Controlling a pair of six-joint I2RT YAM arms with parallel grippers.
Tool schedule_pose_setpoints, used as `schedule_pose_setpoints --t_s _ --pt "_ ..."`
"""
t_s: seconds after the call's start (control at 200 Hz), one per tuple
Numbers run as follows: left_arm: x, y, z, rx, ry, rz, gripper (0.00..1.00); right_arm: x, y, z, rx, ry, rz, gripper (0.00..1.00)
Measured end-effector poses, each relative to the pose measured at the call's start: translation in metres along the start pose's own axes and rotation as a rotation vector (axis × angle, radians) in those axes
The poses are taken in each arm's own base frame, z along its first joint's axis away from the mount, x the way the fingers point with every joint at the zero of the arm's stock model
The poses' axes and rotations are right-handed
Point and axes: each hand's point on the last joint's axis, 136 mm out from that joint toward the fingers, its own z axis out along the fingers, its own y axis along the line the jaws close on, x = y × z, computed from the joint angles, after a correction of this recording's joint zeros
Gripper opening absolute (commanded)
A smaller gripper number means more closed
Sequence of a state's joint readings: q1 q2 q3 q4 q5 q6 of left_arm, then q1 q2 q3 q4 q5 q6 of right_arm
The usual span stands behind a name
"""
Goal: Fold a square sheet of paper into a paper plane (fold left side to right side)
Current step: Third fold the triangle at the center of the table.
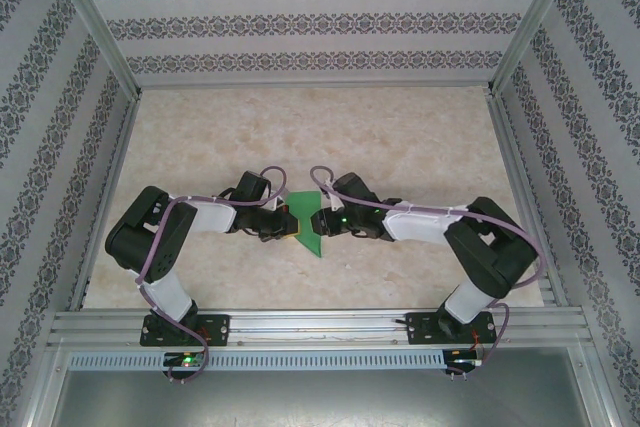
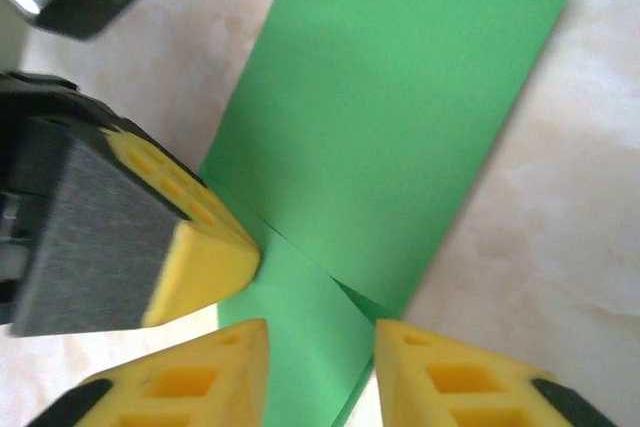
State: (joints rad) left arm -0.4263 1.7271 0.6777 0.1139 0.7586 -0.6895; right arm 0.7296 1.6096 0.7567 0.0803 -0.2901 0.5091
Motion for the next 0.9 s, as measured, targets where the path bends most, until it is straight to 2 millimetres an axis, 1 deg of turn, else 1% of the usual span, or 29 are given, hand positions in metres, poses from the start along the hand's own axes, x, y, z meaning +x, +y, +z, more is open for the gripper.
schedule_pose_setpoints --t_s 0.125,0.19,0.255,0.33,0.38,0.445,0.545,0.68,0.899 --pt "0.000 0.000 0.000 0.000 0.000 0.000 0.00 -0.006 0.015 -0.017 -0.058 -0.025 0.019 0.36" --pt "0.000 0.000 0.000 0.000 0.000 0.000 0.00 0.000 0.020 -0.024 -0.092 -0.016 0.049 0.31" --pt "0.000 0.000 0.000 0.000 0.000 0.000 0.00 0.012 0.024 -0.026 -0.121 0.014 0.089 0.27" --pt "0.000 0.000 0.000 0.000 0.000 0.000 0.00 0.029 0.030 -0.023 -0.148 0.065 0.127 0.21" --pt "0.000 0.000 0.000 0.000 0.000 0.000 0.00 0.039 0.037 -0.020 -0.173 0.104 0.148 0.19" --pt "0.000 0.000 0.000 0.000 0.000 0.000 0.00 0.048 0.047 -0.015 -0.204 0.138 0.163 0.17" --pt "0.000 0.000 0.000 0.000 0.000 0.000 0.00 0.058 0.054 -0.007 -0.220 0.179 0.184 0.15" --pt "0.000 0.000 0.000 0.000 0.000 0.000 0.00 0.063 0.051 0.003 -0.210 0.206 0.217 0.15" --pt "0.000 0.000 0.000 0.000 0.000 0.000 0.00 0.063 0.050 0.007 -0.205 0.210 0.244 0.14"
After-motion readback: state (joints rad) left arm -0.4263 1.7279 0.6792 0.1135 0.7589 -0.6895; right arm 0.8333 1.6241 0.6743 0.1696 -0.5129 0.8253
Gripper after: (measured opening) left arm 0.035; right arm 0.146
